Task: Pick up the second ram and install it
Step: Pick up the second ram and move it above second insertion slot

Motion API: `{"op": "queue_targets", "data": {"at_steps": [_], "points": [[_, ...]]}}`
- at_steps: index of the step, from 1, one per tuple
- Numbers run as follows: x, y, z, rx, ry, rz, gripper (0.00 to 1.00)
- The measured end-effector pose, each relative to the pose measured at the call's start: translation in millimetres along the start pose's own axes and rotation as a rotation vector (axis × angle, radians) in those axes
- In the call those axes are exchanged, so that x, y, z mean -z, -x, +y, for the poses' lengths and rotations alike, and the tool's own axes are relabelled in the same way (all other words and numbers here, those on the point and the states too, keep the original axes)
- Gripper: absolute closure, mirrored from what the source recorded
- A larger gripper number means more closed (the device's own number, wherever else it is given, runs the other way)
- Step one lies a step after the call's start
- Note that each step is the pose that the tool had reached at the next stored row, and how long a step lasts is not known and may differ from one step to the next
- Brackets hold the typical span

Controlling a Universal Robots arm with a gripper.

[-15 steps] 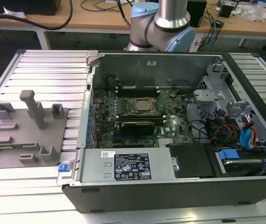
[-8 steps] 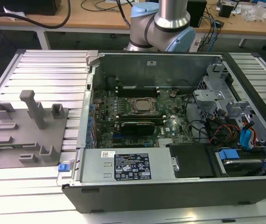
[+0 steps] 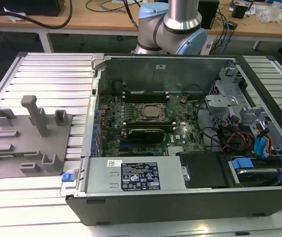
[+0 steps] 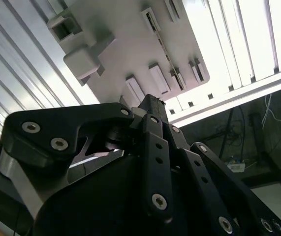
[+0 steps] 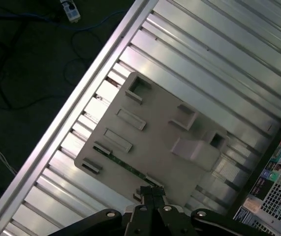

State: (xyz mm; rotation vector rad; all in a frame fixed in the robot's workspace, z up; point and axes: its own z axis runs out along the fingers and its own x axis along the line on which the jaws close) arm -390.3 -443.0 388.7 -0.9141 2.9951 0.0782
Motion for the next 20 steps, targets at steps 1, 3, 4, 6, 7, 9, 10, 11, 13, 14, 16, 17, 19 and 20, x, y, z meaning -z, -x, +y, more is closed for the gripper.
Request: {"op": "queue_targets", "data": {"at_steps": [1,3,4,6,7,9,10,11,13,14,16,17,19,20], "points": [[0.0,0.0,0.0,0.007,0.0002,0.0003,0.89],[0.0,0.0,0.0,0.032,0.0008,0.0014,0.89],[0.0,0.0,0.0,0.043,0.0010,0.0019,0.89],[0.0,0.0,0.0,0.061,0.0014,0.0027,0.89],[0.0,0.0,0.0,0.069,0.0016,0.0031,0.89],[0.0,0.0,0.0,0.097,0.0023,0.0044,0.89],[0.0,0.0,0.0,0.108,0.0025,0.0049,0.89],[0.0,0.0,0.0,0.115,0.0027,0.0051,0.89],[0.0,0.0,0.0,0.132,0.0031,0.0059,0.89],[0.0,0.0,0.0,0.139,0.0032,0.0062,0.89],[0.0,0.0,0.0,0.165,0.0038,0.0075,0.89],[0.0,0.0,0.0,0.175,0.0041,0.0078,0.89],[0.0,0.0,0.0,0.193,0.0045,0.0087,0.89],[0.0,0.0,0.0,0.201,0.0047,0.0090,0.89]]}}
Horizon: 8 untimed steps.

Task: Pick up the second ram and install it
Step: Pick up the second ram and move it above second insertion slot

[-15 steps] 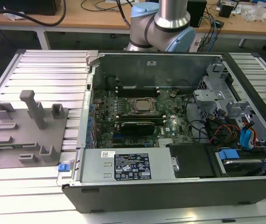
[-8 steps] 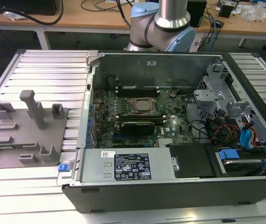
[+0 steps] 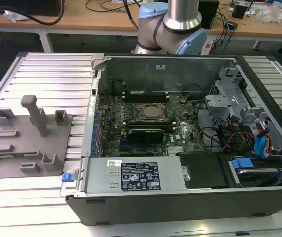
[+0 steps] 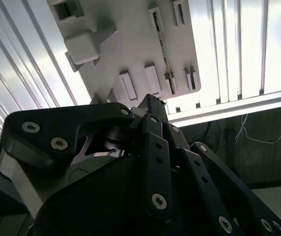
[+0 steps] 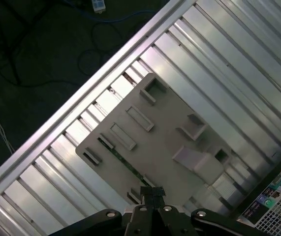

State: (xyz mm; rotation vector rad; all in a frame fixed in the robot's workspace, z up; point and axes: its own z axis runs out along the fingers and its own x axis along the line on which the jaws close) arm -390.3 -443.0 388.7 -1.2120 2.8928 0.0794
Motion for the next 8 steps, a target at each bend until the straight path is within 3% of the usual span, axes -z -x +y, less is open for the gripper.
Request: {"op": "queue_targets", "data": {"at_steps": [4,8], "points": [[0.0,0.0,0.0,0.031,0.0007,0.0014,0.89],[0.0,0.0,0.0,0.093,0.0021,0.0042,0.89]]}}
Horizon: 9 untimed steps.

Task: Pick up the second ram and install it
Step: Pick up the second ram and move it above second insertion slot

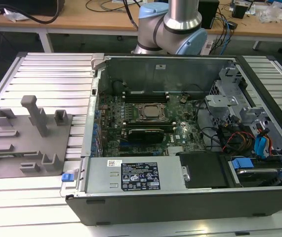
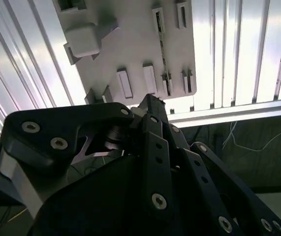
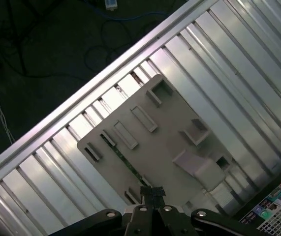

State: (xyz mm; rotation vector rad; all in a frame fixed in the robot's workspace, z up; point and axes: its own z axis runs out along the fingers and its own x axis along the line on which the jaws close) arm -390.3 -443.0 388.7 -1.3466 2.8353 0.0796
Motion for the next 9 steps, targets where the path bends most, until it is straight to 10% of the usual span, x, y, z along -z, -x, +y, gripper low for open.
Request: {"op": "queue_targets", "data": {"at_steps": [9], "points": [[0.0,0.0,0.0,0.159,0.0037,0.0072,0.89]]}}
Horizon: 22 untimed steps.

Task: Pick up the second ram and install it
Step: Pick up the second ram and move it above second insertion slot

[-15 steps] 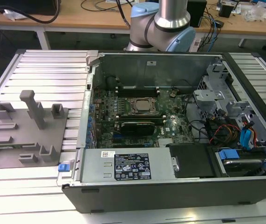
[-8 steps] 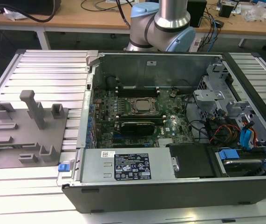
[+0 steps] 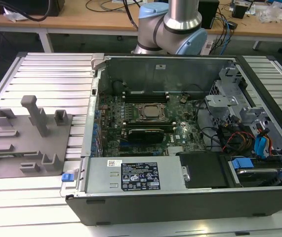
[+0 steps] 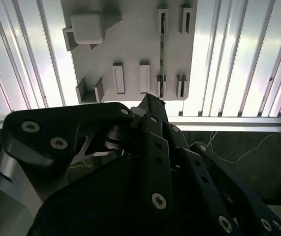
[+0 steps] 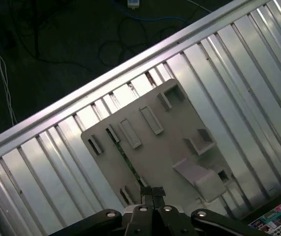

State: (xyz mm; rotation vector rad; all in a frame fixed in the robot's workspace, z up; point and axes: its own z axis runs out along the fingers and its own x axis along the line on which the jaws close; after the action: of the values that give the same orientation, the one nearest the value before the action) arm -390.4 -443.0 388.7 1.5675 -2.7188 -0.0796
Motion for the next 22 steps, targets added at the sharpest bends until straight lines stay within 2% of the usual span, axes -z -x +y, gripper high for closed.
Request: {"op": "queue_targets", "data": {"at_steps": [19,20,22], "points": [[0.0,0.0,0.0,0.222,0.0051,0.0102,0.89],[0.0,0.1,0.0,0.249,0.0036,0.0166,0.89],[-0.1,0.0,0.0,0.266,0.0017,0.0221,0.89]]}}
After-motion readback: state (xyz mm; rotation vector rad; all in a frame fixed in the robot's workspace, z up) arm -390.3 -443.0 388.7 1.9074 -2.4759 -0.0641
